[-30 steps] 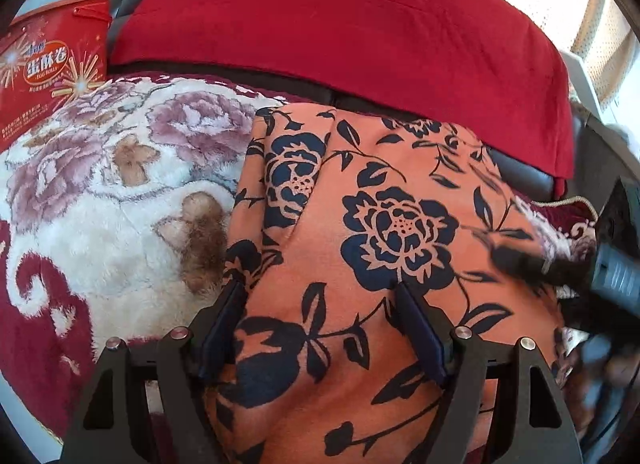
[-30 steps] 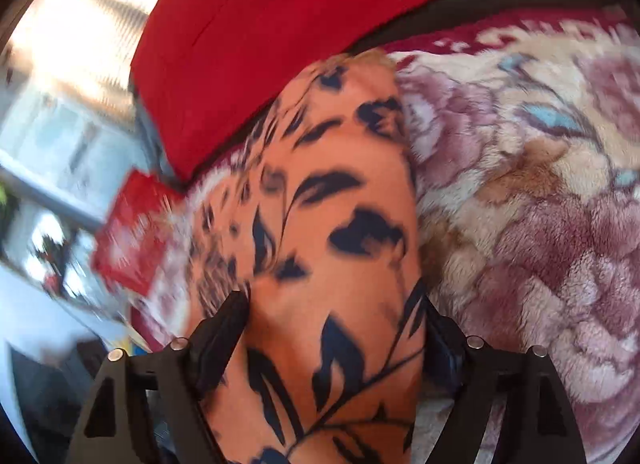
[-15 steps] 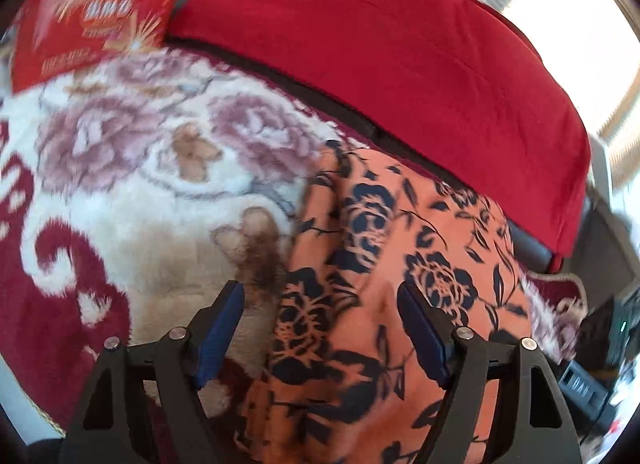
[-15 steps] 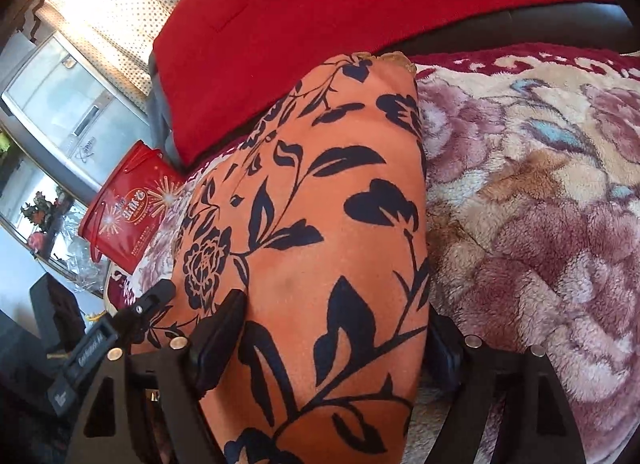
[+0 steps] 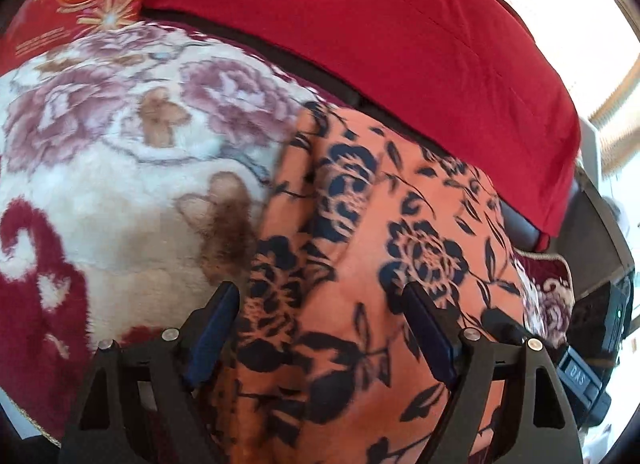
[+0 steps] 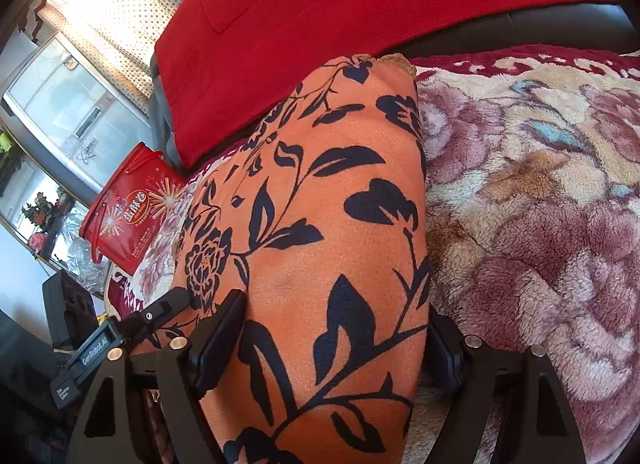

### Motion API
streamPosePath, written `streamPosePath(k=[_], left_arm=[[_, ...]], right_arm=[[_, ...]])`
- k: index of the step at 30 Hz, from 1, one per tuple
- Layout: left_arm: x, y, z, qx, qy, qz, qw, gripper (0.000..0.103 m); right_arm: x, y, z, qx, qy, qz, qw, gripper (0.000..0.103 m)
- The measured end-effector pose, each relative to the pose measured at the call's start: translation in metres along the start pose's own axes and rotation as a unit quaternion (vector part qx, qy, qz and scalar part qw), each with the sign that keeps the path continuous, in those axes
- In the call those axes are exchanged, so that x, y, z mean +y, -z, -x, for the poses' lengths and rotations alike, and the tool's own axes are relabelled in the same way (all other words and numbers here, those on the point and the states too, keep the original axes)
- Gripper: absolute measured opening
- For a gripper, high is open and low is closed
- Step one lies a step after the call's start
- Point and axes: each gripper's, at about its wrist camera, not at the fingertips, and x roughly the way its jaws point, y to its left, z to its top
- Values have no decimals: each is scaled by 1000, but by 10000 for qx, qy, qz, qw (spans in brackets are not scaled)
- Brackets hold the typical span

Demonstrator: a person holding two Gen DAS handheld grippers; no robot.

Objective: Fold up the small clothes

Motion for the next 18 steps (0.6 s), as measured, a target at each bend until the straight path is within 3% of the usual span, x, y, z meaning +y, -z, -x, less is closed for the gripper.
streamPosePath(k=[2, 5, 18], left_arm=[[-8, 5, -7, 188, -91, -249, 9995, 88], [-17, 9, -6, 63, -224, -500, 9985, 89], [-13, 9, -6, -19, -177, -512, 9985, 88]], right_arm=[[0, 0, 0, -1, -6, 2, 10000, 82], [-1, 0, 0, -14, -25, 1, 10000, 82], [-1, 2, 0, -61, -55, -5, 10000, 82]])
